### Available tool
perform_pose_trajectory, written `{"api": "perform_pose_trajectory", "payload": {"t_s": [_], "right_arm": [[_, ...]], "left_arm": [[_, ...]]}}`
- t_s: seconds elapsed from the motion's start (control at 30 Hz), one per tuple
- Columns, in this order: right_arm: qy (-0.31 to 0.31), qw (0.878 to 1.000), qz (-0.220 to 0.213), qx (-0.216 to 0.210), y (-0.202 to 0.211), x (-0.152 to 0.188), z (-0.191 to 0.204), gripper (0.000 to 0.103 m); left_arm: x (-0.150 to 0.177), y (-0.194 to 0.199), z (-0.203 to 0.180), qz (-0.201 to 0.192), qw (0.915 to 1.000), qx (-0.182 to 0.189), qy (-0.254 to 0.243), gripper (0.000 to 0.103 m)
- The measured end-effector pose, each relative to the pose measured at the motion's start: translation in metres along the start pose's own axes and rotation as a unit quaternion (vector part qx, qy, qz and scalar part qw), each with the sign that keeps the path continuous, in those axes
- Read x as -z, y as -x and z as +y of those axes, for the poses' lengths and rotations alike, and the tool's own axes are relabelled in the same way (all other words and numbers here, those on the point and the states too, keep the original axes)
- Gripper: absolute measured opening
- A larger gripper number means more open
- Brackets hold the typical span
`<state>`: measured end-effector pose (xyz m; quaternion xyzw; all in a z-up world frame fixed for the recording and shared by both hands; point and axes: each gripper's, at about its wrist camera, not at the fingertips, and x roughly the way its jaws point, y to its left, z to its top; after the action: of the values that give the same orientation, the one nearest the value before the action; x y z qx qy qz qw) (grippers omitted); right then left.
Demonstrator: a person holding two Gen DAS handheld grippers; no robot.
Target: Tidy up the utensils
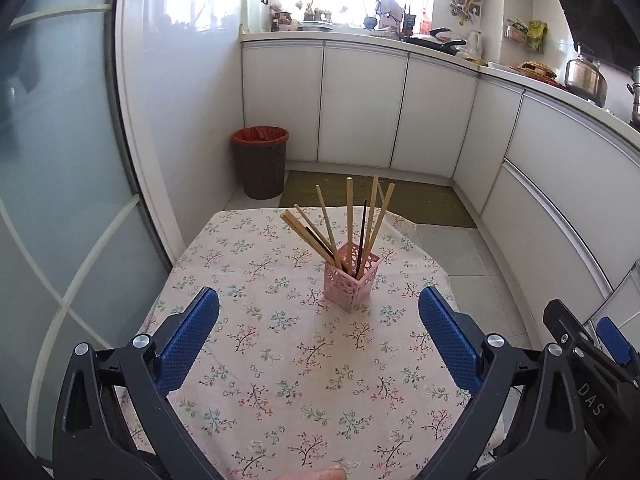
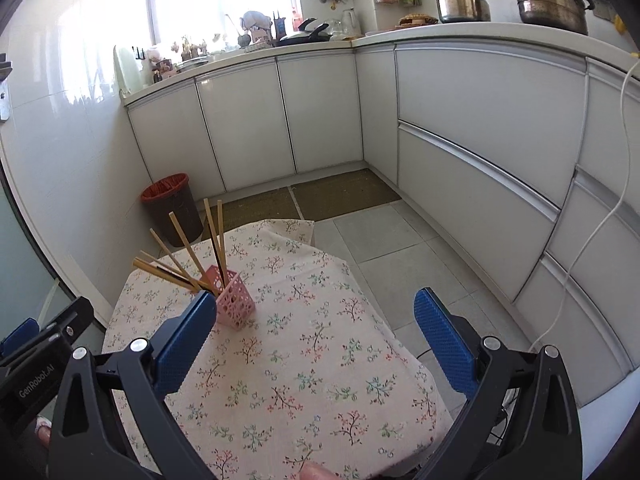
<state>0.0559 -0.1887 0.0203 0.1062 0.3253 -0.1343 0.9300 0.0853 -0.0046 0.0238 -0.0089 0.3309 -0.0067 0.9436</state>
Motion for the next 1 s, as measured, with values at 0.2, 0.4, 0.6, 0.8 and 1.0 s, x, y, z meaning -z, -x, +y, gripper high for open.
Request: {"api": "perform_pose_trajectory", "payload": {"t_s": [0.2,0.4,0.6,0.8,1.0], "right_arm": [[0.010,1.000,0.005,0.003,0.010,0.006,0.003,0.096],[0.006,1.000,0.014,-0.008,0.010,0.004,0.003,0.096],[0.000,1.000,0.016,-0.009,0.008,0.003,0.001,0.096],[0.000,1.000,0.016,-0.010,0.008,0.001,0.000,0.096],[-0.002,1.000,0.020,-0.012,0.007,0.002,0.001,0.096]], "left_arm": [[0.007,0.018,0.003,-0.001,0.9999,0.006,-0.009,0.096],[0.009,0.022,0.002,-0.003,0.9999,0.004,-0.014,0.096],[0.010,0.020,-0.001,-0.004,0.9998,0.002,-0.019,0.096],[0.009,0.019,-0.002,-0.003,0.9998,0.003,-0.018,0.096],[0.009,0.017,0.000,-0.003,0.9998,0.001,-0.018,0.096]]}}
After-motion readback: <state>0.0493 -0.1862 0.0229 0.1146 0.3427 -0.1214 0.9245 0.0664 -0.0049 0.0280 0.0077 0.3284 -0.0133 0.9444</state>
